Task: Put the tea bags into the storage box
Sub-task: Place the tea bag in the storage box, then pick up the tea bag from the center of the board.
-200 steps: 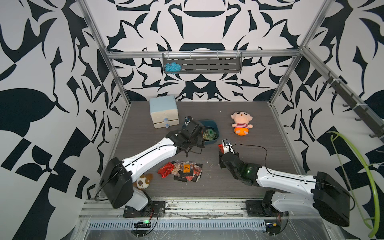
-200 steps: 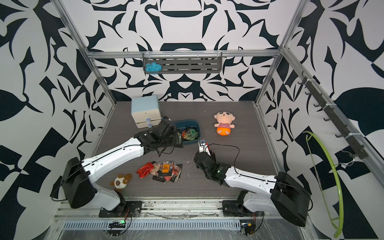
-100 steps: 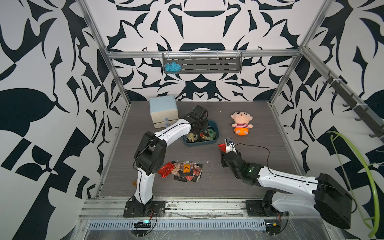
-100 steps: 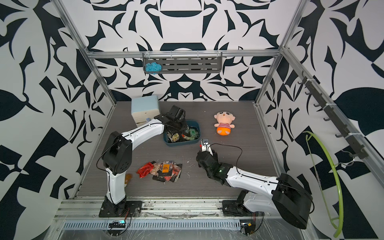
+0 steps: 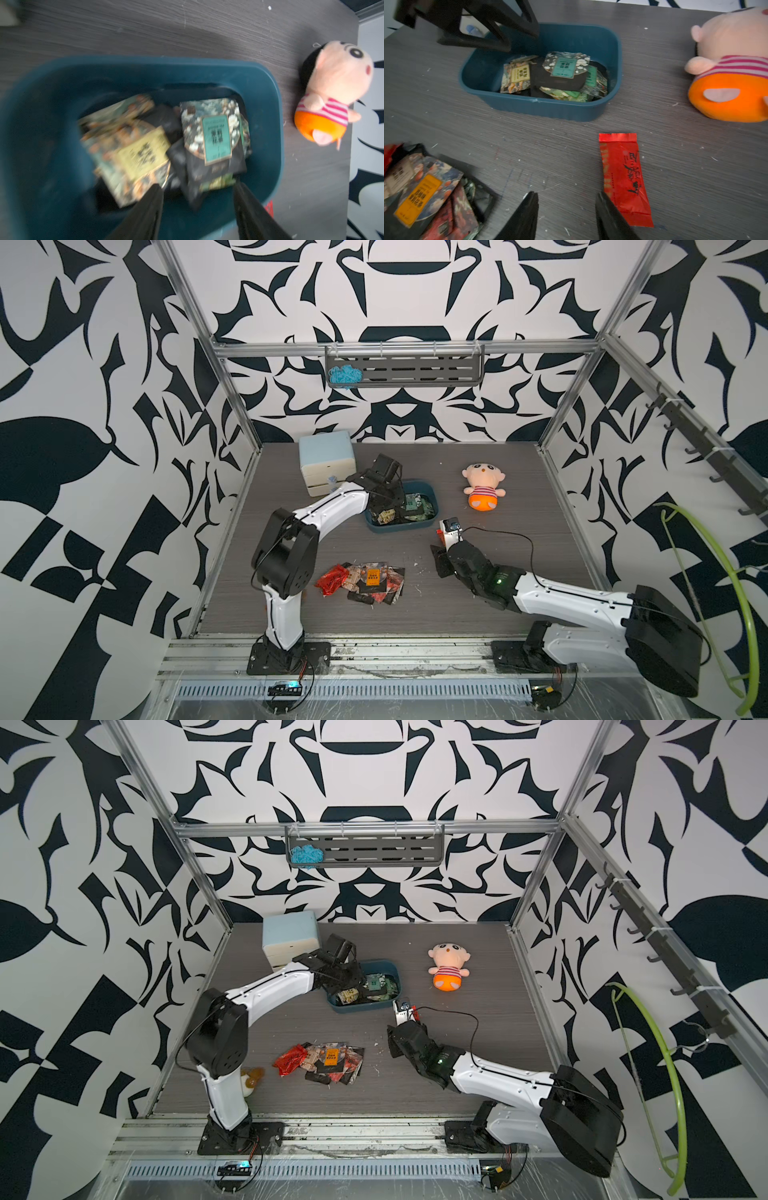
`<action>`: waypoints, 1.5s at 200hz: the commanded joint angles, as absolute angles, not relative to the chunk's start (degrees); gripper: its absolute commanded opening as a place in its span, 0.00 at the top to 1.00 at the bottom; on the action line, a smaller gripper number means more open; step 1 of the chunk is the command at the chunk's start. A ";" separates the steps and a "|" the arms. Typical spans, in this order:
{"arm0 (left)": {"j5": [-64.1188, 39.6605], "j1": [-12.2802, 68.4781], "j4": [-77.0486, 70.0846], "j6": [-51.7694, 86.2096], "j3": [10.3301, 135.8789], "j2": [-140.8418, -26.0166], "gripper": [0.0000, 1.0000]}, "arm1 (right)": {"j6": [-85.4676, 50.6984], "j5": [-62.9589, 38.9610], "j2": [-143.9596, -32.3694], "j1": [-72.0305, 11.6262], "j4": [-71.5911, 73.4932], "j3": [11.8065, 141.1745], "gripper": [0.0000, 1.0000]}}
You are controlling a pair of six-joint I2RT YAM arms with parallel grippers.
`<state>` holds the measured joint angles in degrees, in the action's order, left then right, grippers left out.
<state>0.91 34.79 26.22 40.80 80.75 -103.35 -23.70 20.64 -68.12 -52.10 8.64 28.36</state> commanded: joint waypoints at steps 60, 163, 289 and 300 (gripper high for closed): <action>1.53 37.07 32.11 45.64 52.18 -70.49 0.40 | -20.75 -8.64 -79.29 -52.63 16.24 32.81 0.57; -0.98 41.17 21.57 56.31 29.87 -58.17 0.75 | -33.03 -7.45 -89.56 -58.38 9.67 41.84 0.59; 0.48 43.70 12.28 61.90 22.25 -60.09 0.90 | -62.09 -1.68 -93.88 -63.07 11.07 46.20 0.68; 0.38 43.95 12.15 61.88 22.24 -60.92 0.90 | -62.11 -1.80 -94.80 -63.11 11.49 46.80 0.68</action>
